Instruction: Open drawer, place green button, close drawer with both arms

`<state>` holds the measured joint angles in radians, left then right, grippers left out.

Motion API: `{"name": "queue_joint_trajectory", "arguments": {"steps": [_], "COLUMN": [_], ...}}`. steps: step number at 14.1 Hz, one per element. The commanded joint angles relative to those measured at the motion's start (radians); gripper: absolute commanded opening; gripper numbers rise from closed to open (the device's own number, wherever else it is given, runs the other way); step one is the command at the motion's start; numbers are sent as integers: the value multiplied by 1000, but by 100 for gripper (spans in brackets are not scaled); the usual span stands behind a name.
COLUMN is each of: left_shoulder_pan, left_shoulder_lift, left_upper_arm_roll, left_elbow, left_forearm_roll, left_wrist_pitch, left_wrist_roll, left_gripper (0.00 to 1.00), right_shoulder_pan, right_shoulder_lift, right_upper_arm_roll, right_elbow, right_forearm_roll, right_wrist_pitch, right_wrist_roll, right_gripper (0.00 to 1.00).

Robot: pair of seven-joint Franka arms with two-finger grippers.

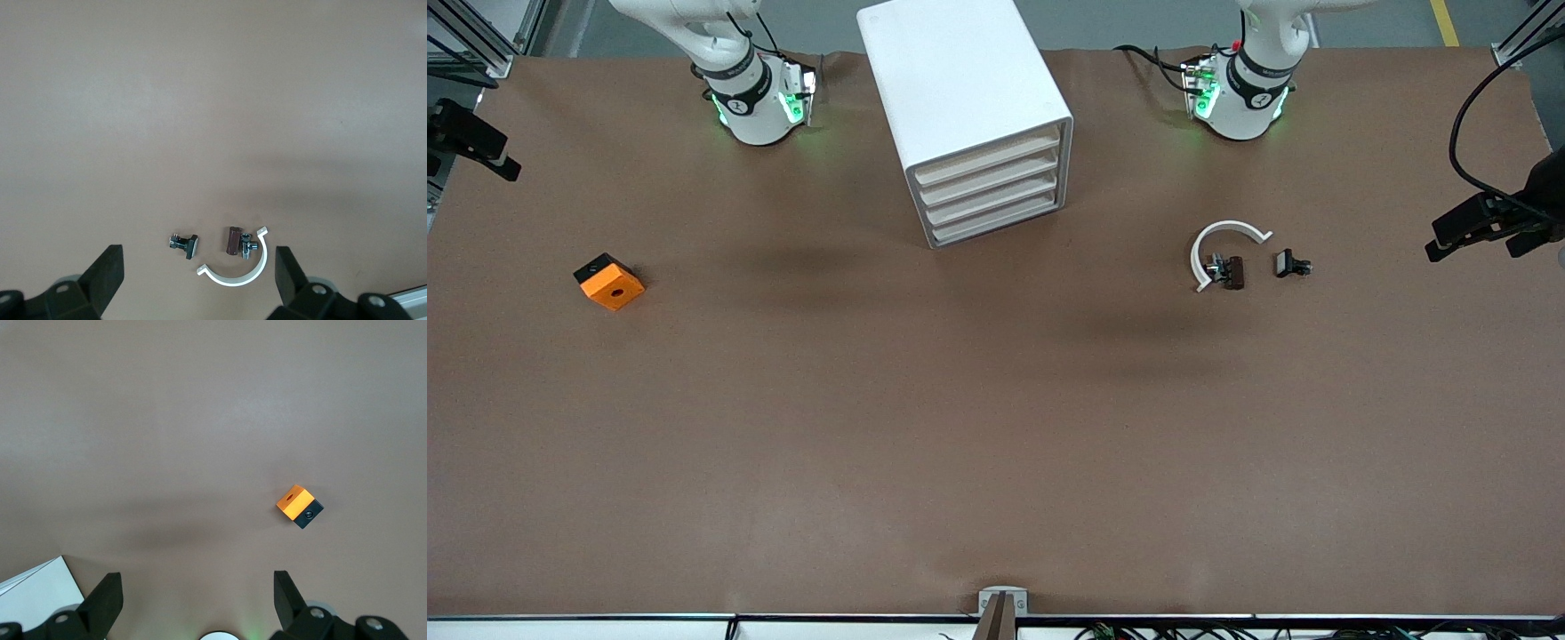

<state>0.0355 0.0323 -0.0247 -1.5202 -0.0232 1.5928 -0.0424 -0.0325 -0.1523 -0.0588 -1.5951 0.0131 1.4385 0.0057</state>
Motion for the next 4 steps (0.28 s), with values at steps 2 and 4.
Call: {"name": "queue_joint_trajectory", "arguments": {"steps": [2,4], "left_shoulder_pan": [-2,-2], "left_shoulder_lift": [12,12], "left_upper_arm_roll": [-1,-1], "left_elbow": [31,31], "left_forearm_roll": [-1,0], "left_wrist_pitch": [-24,-24], "left_wrist_roll": [13,-5], "left_gripper": [100,100], "right_shoulder_pan": [-7,-7], "right_shoulder_lift": [-24,-23], "right_upper_arm_roll": [2,2], "right_elbow": [-22,-22], "right_forearm_roll": [1,1], "right_wrist_pitch": [8,8], "right_wrist_roll": [-20,-20], "right_gripper": [100,100]}}
